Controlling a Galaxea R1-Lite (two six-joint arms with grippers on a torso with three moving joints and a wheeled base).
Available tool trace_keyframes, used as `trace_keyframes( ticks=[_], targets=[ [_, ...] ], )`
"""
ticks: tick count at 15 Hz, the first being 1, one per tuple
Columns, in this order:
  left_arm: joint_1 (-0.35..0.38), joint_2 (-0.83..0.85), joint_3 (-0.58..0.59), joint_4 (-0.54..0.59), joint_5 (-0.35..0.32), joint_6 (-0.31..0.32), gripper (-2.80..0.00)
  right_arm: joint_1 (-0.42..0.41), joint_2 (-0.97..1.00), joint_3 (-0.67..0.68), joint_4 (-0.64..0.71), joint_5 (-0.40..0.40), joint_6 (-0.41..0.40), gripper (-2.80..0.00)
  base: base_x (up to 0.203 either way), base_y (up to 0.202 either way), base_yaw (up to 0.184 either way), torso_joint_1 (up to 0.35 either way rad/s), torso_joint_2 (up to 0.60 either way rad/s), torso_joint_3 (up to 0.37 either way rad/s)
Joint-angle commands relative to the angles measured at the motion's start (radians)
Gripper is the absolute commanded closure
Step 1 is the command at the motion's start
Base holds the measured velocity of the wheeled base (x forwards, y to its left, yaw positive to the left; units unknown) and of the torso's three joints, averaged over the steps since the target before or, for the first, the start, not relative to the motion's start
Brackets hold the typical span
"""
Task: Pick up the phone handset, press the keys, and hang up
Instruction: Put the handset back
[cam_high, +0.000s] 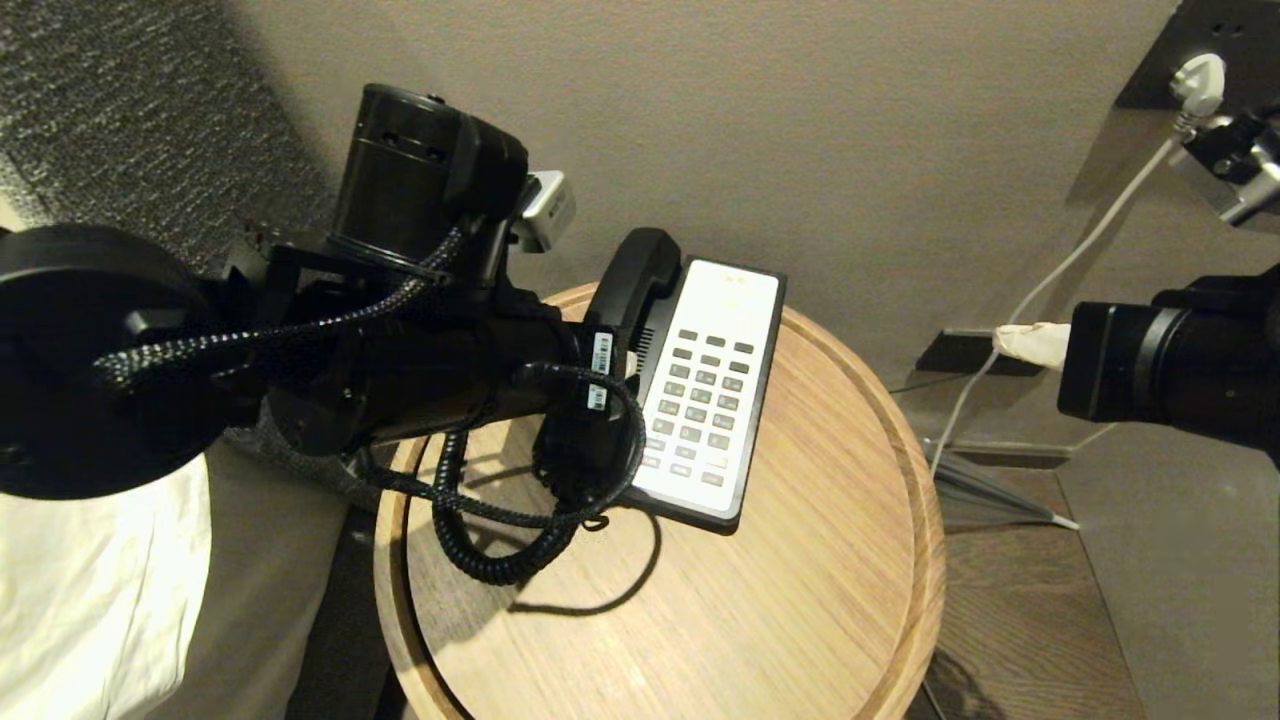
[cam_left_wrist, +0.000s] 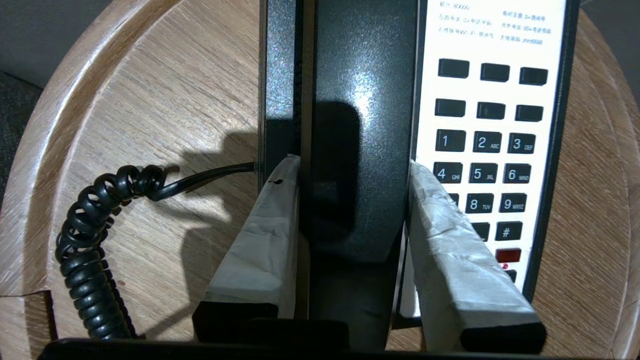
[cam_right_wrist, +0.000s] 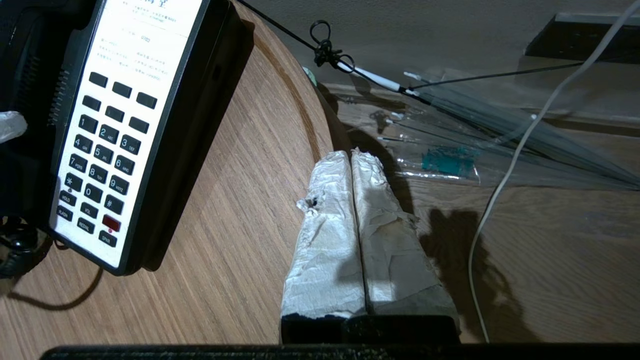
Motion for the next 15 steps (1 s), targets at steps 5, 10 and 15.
trace_keyframes(
  ticks=[5, 10, 15],
  targets=[
    [0.007, 0.016, 0.003, 0.004, 0.027, 0.013, 0.00, 0.000, -0.004, 0.008, 0.000, -0.002, 0.001, 0.00, 0.000, 0.000, 0.000, 0.000, 0.00, 0.000],
    [0.007, 0.020, 0.010, 0.004, 0.029, 0.017, 0.00, 0.000, -0.006, 0.016, -0.002, -0.002, 0.002, 0.00, 0.000, 0.000, 0.000, 0.000, 0.00, 0.000],
    [0.007, 0.017, 0.038, 0.001, 0.023, 0.045, -2.80, 0.000, -0.006, 0.016, 0.000, -0.002, 0.002, 0.00, 0.000, 0.000, 0.000, 0.000, 0.00, 0.000]
  ],
)
